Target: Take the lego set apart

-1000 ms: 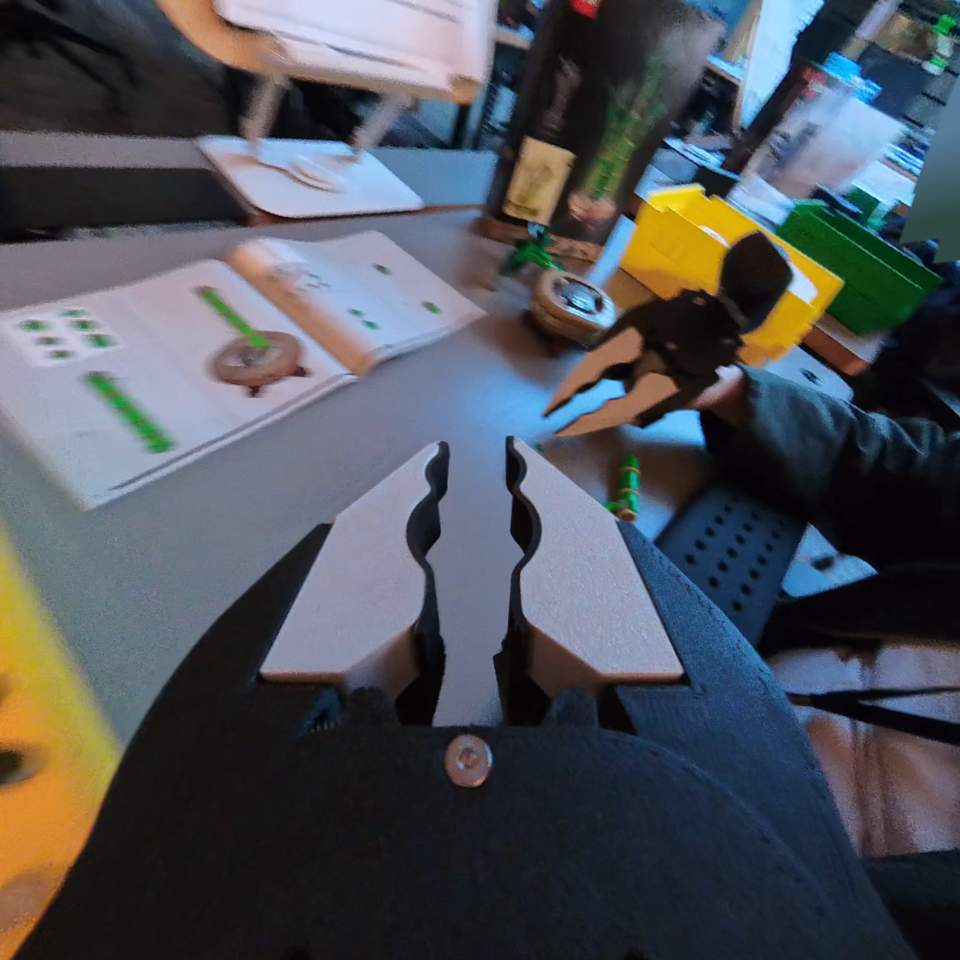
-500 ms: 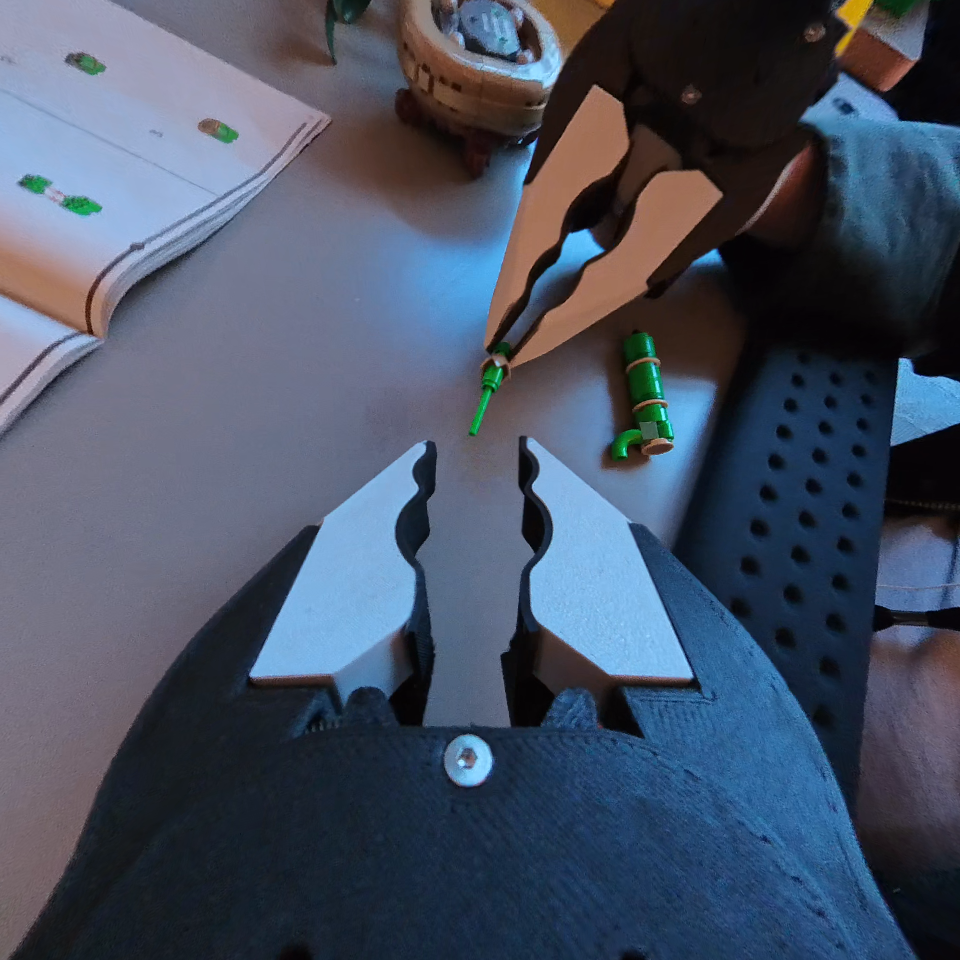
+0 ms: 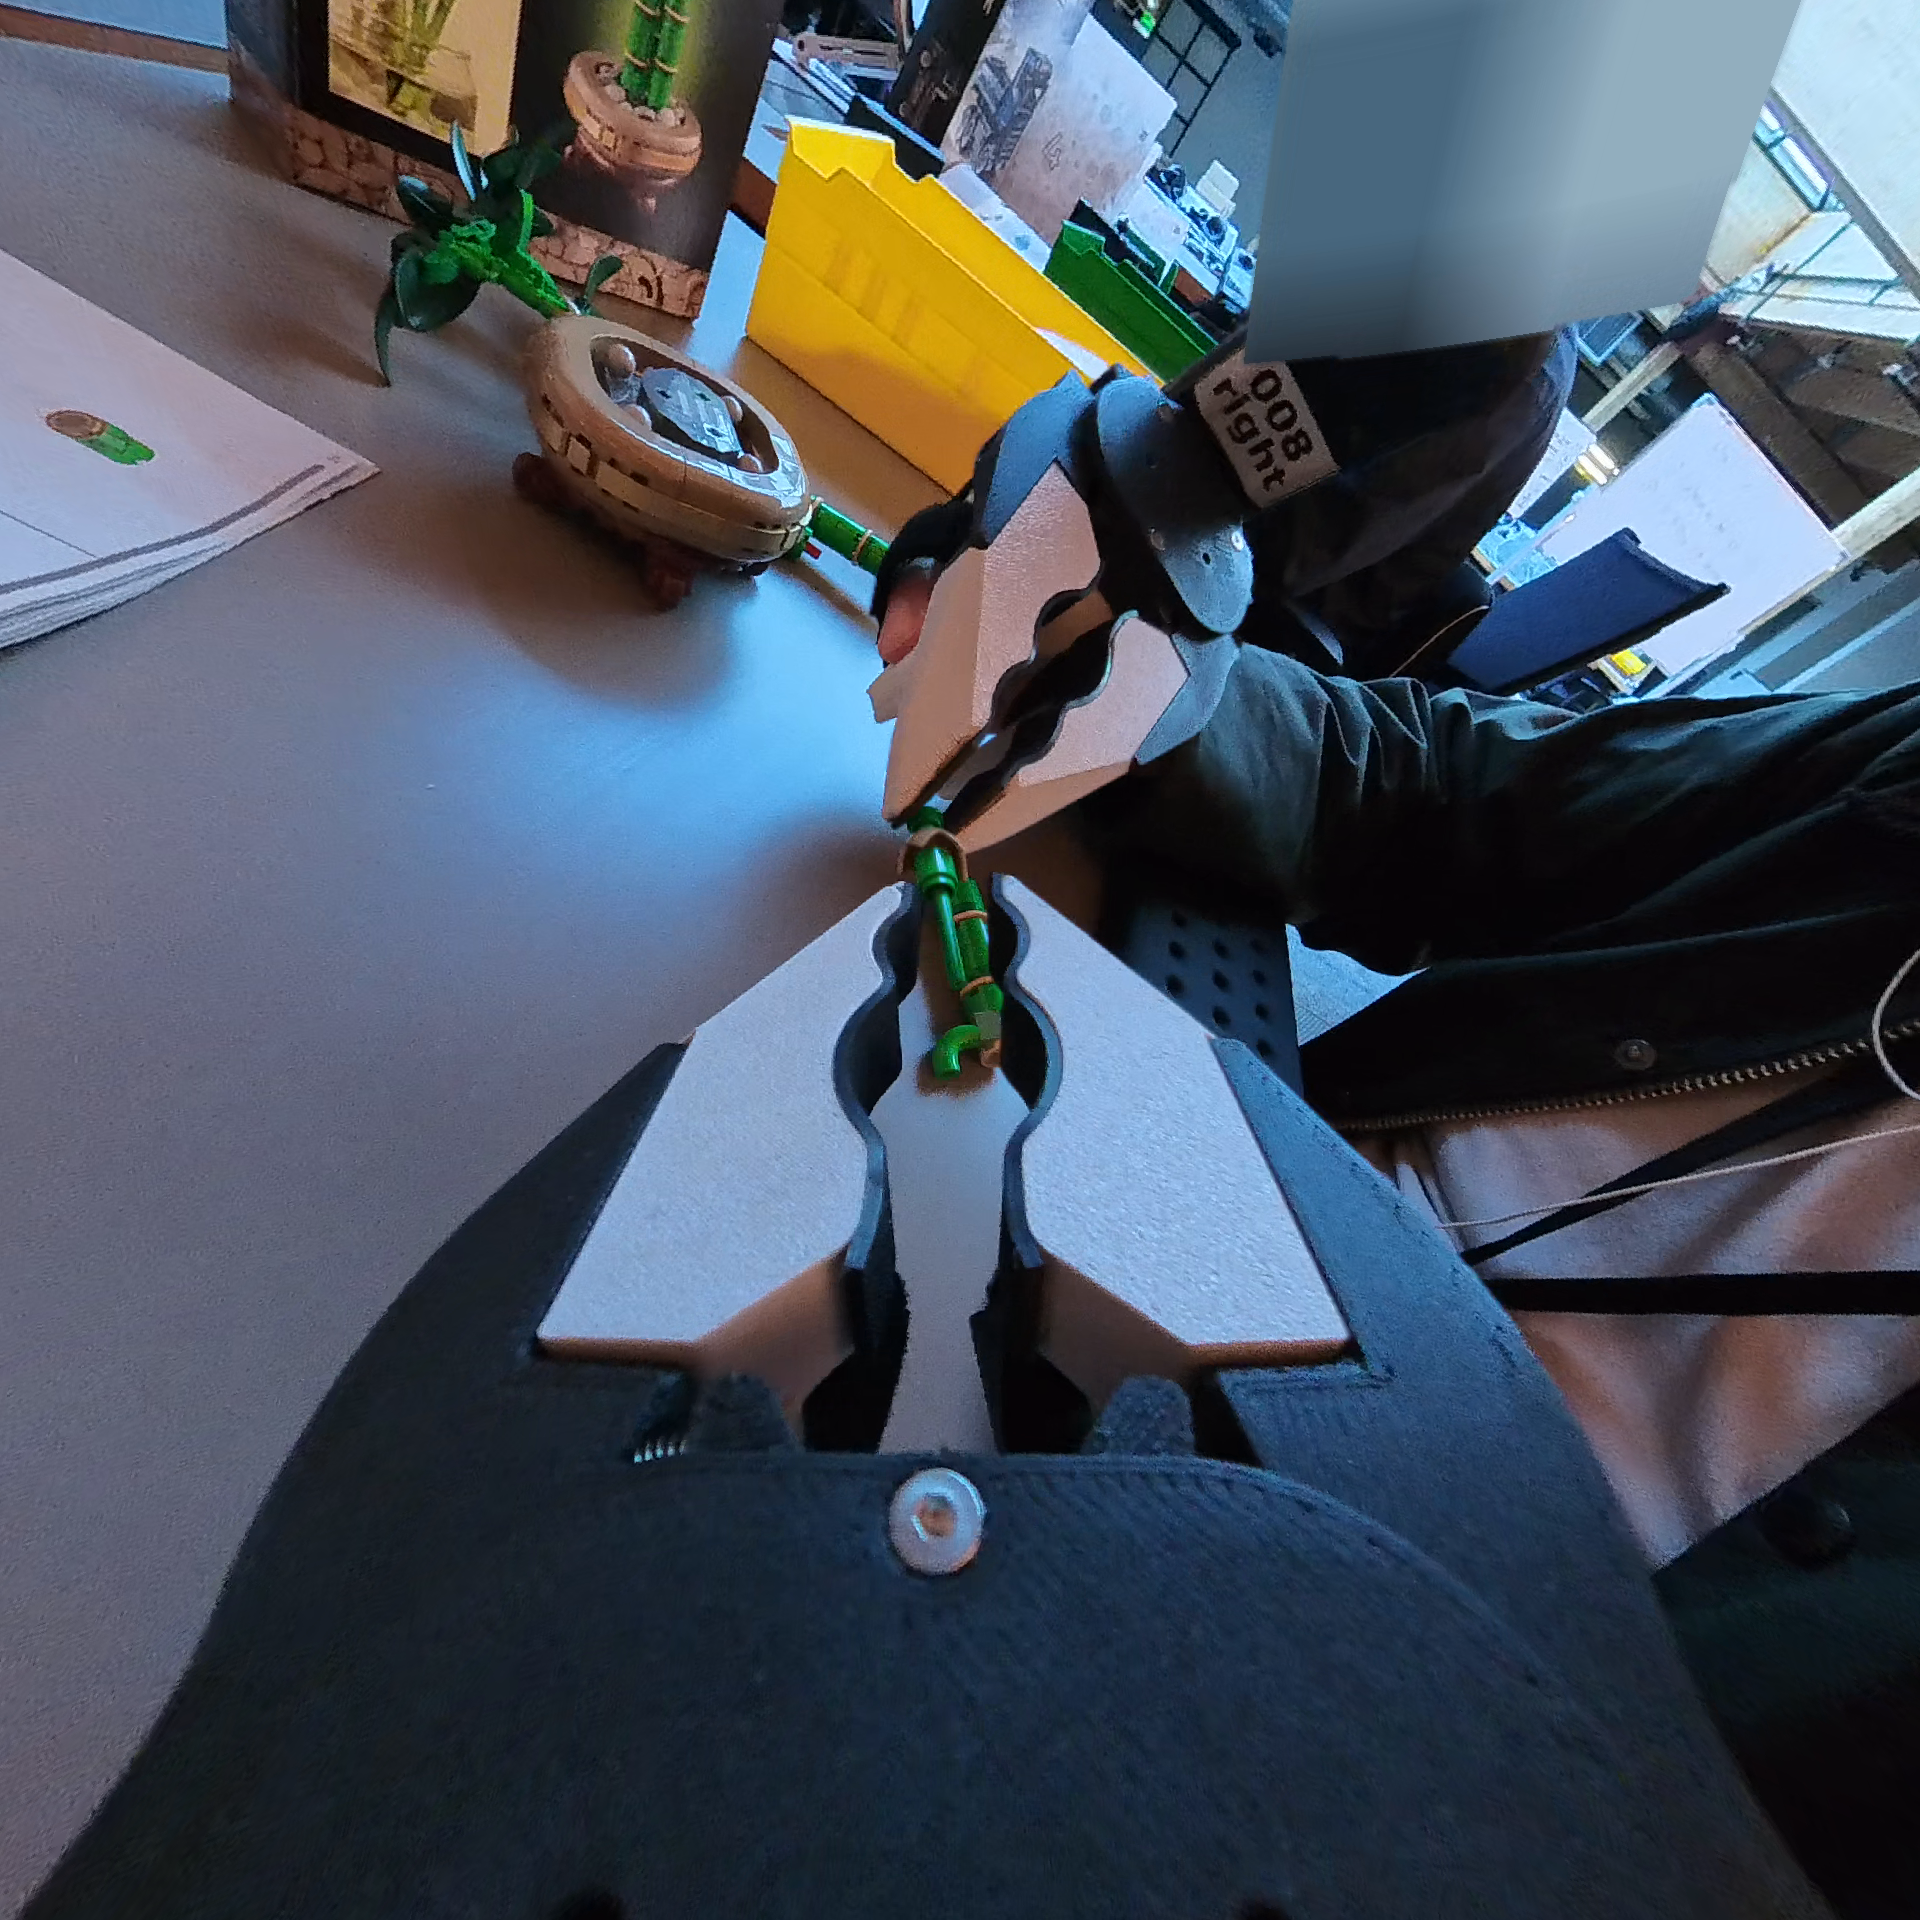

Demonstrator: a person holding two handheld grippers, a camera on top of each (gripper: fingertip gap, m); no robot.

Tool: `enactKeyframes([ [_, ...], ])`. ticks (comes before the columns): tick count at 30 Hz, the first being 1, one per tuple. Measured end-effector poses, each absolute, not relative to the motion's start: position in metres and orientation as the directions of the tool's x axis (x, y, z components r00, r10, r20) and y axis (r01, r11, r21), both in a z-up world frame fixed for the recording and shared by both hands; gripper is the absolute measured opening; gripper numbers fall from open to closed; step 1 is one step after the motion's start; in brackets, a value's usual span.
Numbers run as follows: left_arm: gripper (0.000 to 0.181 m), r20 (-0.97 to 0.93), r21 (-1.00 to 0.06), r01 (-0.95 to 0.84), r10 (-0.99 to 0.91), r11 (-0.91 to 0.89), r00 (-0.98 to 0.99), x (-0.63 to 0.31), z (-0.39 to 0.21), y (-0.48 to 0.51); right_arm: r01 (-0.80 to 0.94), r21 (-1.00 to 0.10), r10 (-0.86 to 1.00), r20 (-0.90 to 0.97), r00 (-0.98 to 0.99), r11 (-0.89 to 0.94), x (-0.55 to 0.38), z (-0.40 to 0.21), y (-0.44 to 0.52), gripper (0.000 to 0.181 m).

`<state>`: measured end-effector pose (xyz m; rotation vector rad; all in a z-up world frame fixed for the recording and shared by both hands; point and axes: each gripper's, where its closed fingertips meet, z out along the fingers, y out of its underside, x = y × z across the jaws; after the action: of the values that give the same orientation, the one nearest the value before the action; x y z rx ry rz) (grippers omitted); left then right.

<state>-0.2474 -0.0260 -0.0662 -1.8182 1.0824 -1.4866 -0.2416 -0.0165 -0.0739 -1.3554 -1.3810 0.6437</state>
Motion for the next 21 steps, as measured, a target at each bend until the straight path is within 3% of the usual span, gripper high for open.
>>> enactKeyframes([
  [10,0.006,0.381,-0.867,-0.293,-0.915,-0.403,0.129,-0.243,-0.075,-0.024,0.366,-0.917,0.951,0.244,0.192,0.161,-0.243,-0.076,-0.017,0.006],
  [21,0.006,0.478,-0.82,-0.302,-0.872,-0.487,0.109,-0.245,-0.082,-0.025,0.408,-0.906,0.967,0.195,0.163,0.114,-0.245,-0.084,-0.019,0.006],
])
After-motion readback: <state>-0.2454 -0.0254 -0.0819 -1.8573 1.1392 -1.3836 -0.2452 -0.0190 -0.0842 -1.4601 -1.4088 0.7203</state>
